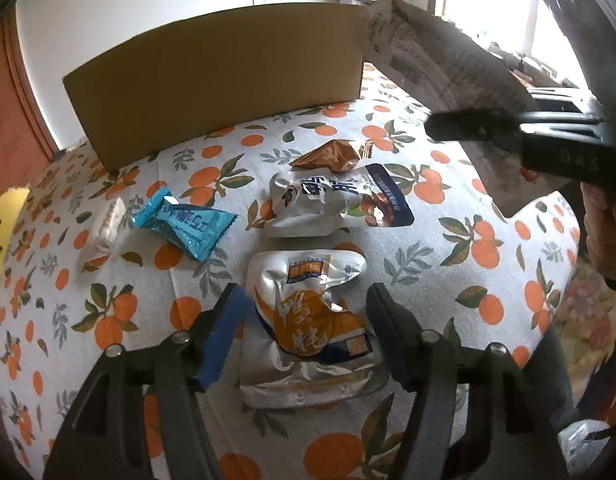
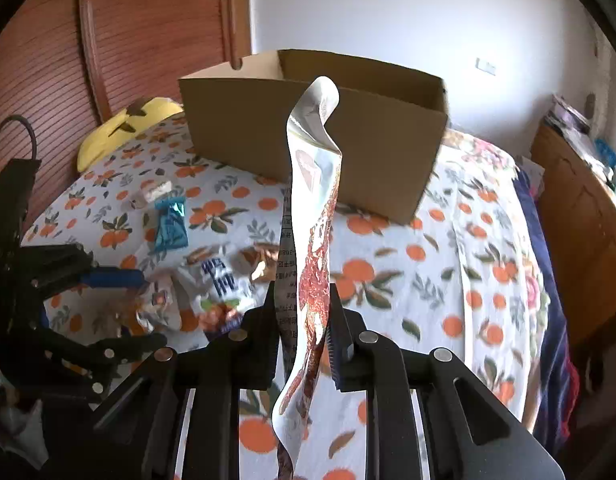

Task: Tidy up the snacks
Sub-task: 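Grasp the white duck-snack bag with the left tool while the right tool grasps the chicken-feet pouch, then lift the duck-snack bag with the left tool while the right tool lifts the chicken-feet pouch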

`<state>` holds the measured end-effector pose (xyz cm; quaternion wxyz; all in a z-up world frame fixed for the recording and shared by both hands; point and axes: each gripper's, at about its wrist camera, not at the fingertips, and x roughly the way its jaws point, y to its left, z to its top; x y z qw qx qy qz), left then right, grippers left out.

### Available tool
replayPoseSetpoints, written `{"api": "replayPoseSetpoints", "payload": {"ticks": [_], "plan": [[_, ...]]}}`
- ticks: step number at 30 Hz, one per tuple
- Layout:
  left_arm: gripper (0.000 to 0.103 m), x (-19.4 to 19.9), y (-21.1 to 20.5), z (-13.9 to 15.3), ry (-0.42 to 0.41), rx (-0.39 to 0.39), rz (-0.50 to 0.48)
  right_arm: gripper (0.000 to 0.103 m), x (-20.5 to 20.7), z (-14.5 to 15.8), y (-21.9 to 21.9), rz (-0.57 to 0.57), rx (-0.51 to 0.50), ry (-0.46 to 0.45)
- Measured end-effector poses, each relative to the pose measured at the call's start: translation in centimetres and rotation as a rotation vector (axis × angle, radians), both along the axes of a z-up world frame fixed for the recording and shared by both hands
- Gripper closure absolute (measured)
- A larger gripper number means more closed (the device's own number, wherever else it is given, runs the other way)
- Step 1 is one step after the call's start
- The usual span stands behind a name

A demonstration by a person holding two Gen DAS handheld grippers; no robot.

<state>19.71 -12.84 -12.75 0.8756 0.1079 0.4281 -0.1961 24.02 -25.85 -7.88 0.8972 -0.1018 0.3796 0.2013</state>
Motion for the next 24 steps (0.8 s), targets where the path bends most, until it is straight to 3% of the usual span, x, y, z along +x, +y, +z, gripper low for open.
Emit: {"api": "replayPoseSetpoints", "payload": {"ticks": [9,17,18,19,24], "plan": [[0.033,0.9,0.8,0.0,0.03,-0.001,0.023,0.085,-1.7,-2.0,-1.3,-0.063,0.06,0.031],[0.032,0.8,0.9,-0.1,0.023,-0.007,0.017,0.085,-2.4,-2.2,-1.8,-0.099,0.129,0.003],[0.036,0.7,1.0,-0.1,0.019,-0.015,0.017,0.085,-2.4,-2.3,-2.0,-0.106,0.142,0.002],[0.048,0.7,1.3,0.0,0.008,-0.025,0.029,0.085,-2.3,-2.4,-2.3,-0.116,0.153,-0.002],[0.059,0.0,1.3,0.2,-0.014,-0.017,0.02,0.085,-2.3,-2.8,-3.6,-0.138,0.214,-0.003]]}}
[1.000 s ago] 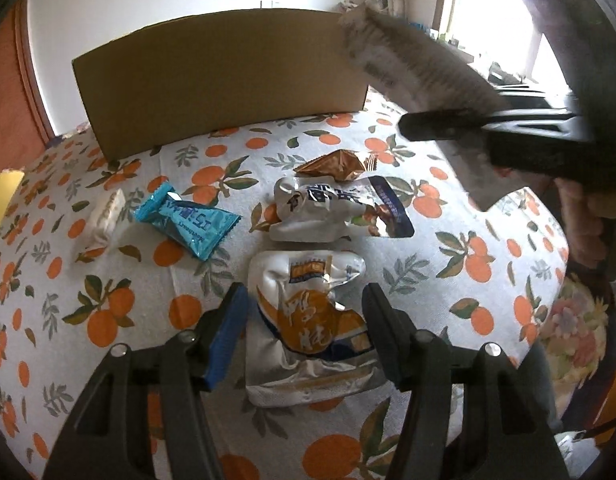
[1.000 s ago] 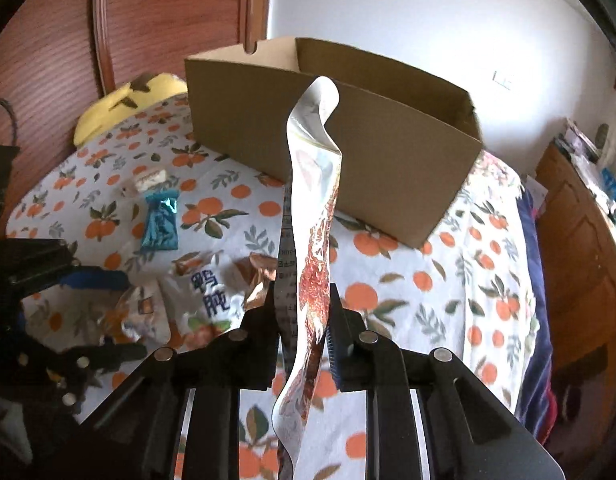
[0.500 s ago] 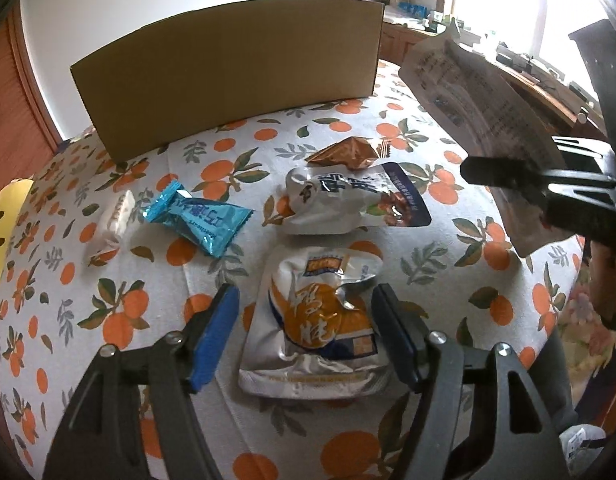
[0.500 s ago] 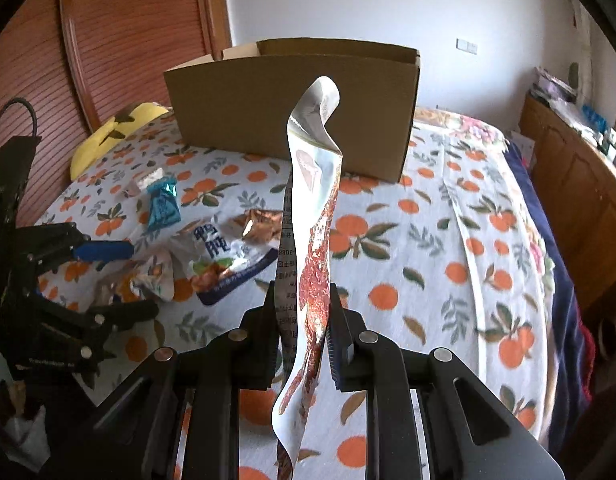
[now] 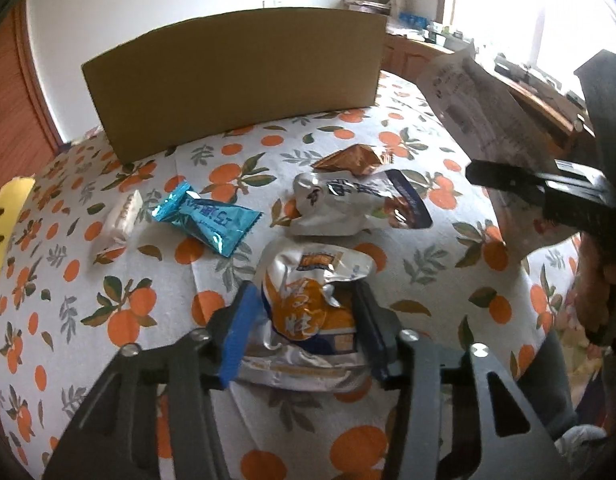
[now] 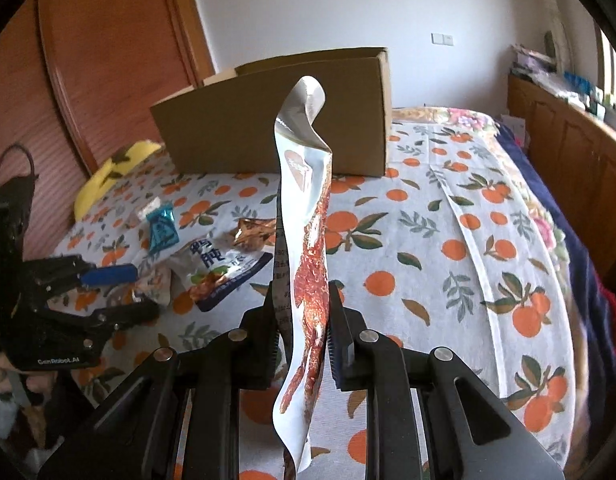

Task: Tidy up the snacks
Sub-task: 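Lift the duck-snack bag with the left tool while the right tool lifts the chicken-feet pouch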

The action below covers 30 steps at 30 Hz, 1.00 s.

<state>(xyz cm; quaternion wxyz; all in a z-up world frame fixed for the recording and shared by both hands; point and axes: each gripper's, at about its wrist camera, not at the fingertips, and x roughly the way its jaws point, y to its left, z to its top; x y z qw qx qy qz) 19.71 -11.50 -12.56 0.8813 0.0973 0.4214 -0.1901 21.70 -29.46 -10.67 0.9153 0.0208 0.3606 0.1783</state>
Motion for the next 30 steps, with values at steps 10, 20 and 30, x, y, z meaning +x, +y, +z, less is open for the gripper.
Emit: {"api": "replayPoseSetpoints", "payload": {"ticks": [10,20,30], "plan": [[0.066,-0.9,-0.1,0.6,-0.01,0.018,0.004,0.085,-0.5,0.2,0.5,-0.001,-0.029,-0.026],[0.078,-1.7,-0.3,2.3,-0.041,0.022,-0.018,0.085,-0.6,0.5,1.4,0.009,-0.065,-0.033],[0.081,0.3,1.6,3.4,0.014,0.014,-0.022,0.085,-0.7,0.4,1.3,0.013,-0.045,-0.028]]}}
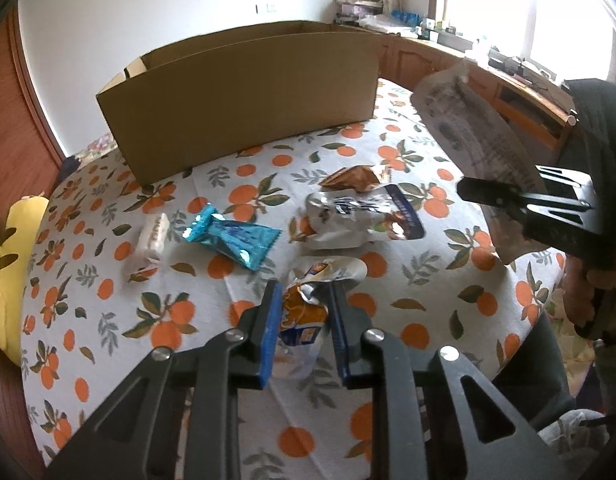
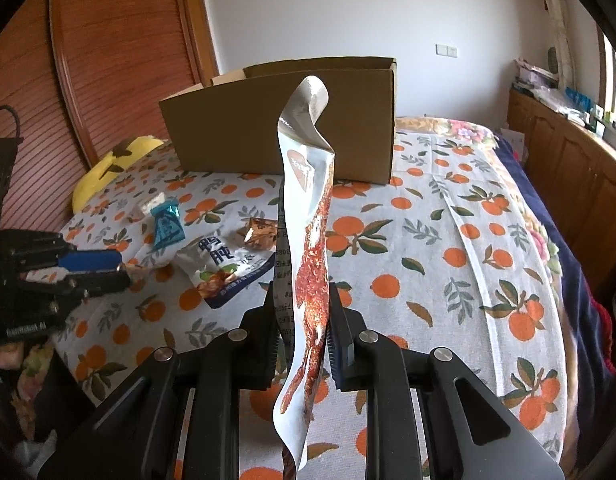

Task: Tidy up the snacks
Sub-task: 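Lift the duck-snack bag with the left tool while the right tool lifts the chicken-feet pouch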

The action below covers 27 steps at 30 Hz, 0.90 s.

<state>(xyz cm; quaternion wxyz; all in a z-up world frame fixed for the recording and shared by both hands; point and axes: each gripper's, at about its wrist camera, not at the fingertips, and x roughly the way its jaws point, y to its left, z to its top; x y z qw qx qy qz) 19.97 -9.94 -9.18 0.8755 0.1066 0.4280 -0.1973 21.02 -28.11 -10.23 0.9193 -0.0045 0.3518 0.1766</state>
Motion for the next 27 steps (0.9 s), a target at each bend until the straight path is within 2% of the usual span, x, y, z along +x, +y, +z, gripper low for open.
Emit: {"api": "replayPoseSetpoints", "payload": {"ticks": [3,7,11,13,18,23,27], "plan": [[0.081,1.2,0.8,0.1,0.022,0.017,0.003,0.085,0.0,-0.1,-0.2,-0.002,0.005,0.001],[0.08,2.0,1.2,0.0,0.06,0.0,-0.016,0.085,-0.1,-0.1,-0.4,-0.003,0.014,0.002],[0.079,1.3,0.0,-1.2,0.065,0.049,-0.043,0.085,-0.1,0.0,-0.5,-0.006,0.02,0.001],[0.073,0.9,-0.3,-1.6,0.034,0.076,-0.044,0.085,-0.1,0.0,-0.6,-0.006,0.021,0.001],[0.06,1.4,-0.3,-2.0,0.029,0.1,-0.027,0.085,-0.1,0.0,-0.6,-0.007,0.022,0.002],[0.054,1.8,-1.0,-2.5,0.014,0.186,-0.049,0.085,-0.1,0.0,-0.7,-0.006,0.022,0.002],[0.051,2.5,-1.0,-2.3,0.014,0.185,-0.058,0.085,-0.1,0.0,-0.5,-0.003,0.022,0.002]]}}
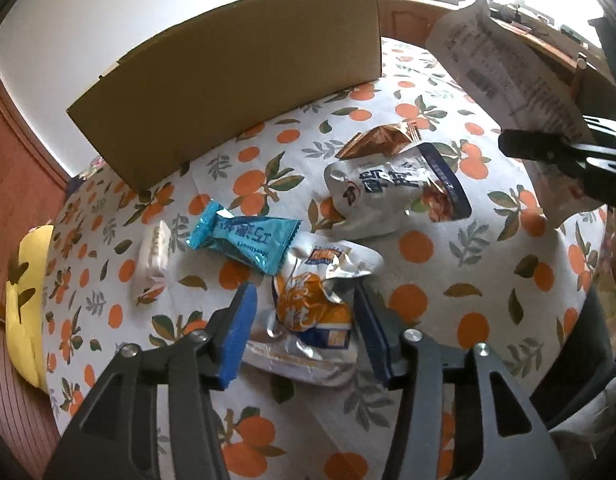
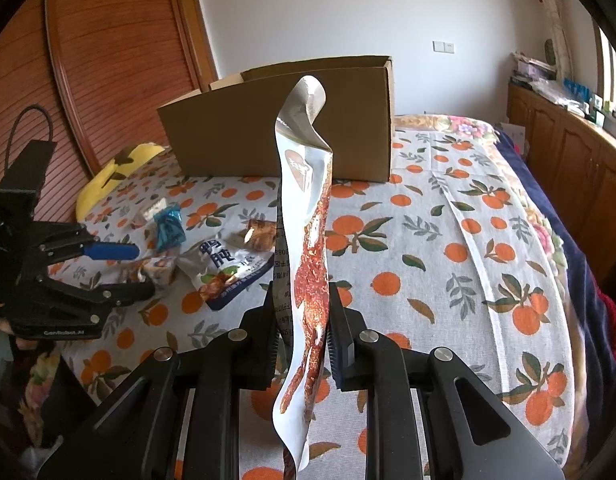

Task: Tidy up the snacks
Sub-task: 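Lift the duck-snack bag with the left tool while the right tool lifts the chicken-feet pouch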

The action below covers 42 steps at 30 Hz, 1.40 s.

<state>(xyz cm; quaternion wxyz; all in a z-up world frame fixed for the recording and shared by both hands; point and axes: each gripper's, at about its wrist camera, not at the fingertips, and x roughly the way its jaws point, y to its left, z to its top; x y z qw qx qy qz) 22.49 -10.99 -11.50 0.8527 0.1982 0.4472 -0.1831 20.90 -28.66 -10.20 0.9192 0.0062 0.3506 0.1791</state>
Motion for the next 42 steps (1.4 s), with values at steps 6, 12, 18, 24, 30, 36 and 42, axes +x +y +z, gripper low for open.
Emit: {"api": "replayPoseSetpoints", "payload": {"ticks": [6,12,18,24,30,36,42], "plan": [[0.036,1.3,-0.3,-0.1,0.001,0.014,-0.032,0.085,-0.1,0.0,0.0,-0.001,0.006,0.003],[0.038,3.0,1.2,-0.4,0.126,-0.11,0.008,0.085,0.1,0.0,-0.1,0.002,0.008,0.008],[0.066,1.4,0.2,-0.1,0.122,-0.091,-0.021,0.085,0.2,0.0,0.0,0.012,0.004,0.014],[0.068,0.0,0.3,-0.1,0.084,-0.111,-0.023,0.085,0.4,0.1,0.3,0.027,-0.006,0.022],[0.067,-1.4,1.5,0.2,0.059,-0.185,-0.009,0.085,0.5,0.3,0.9,0.05,-0.017,0.024],[0.067,-2.4,2.4,1.8,0.022,-0.249,-0.002,0.085,0.2,1.7,1.9,0.077,-0.028,-0.008],[0.067,-2.2,2.7,5.3,-0.063,-0.272,-0.01,0.085,0.7,4.3,2.9,0.095,-0.053,-0.049]]}}
